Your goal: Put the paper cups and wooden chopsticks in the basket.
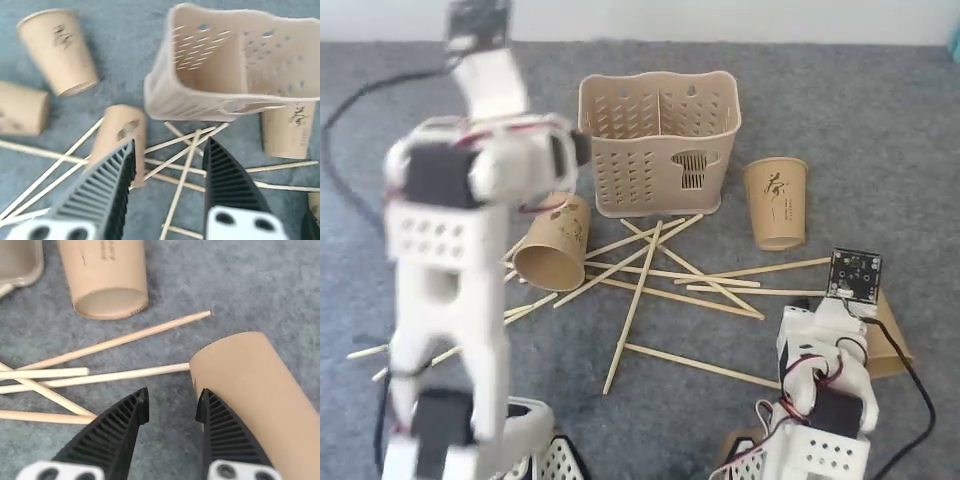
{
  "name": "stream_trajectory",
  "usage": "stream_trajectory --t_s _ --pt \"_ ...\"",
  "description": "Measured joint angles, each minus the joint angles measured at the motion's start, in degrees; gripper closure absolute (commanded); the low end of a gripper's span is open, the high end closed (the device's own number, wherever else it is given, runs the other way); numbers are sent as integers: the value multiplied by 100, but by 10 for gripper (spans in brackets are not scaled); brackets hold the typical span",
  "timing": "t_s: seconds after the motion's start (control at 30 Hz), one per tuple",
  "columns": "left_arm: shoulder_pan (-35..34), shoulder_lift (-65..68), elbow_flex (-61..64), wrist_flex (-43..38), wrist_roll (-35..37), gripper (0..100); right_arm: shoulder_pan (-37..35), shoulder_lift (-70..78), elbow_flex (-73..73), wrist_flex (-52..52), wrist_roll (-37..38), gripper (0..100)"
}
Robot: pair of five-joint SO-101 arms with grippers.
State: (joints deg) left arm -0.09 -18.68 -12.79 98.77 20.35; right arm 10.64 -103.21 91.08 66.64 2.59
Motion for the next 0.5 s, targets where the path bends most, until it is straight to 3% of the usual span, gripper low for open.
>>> stream_trajectory --t_s 0.27,0.5 --pt "-1196 -1908 1978 -53 -1055 791 114 0 -413 62 -149 833" --pt "-1688 -2084 4352 -1196 -1582 791 615 -53 -1451 554 -26 833"
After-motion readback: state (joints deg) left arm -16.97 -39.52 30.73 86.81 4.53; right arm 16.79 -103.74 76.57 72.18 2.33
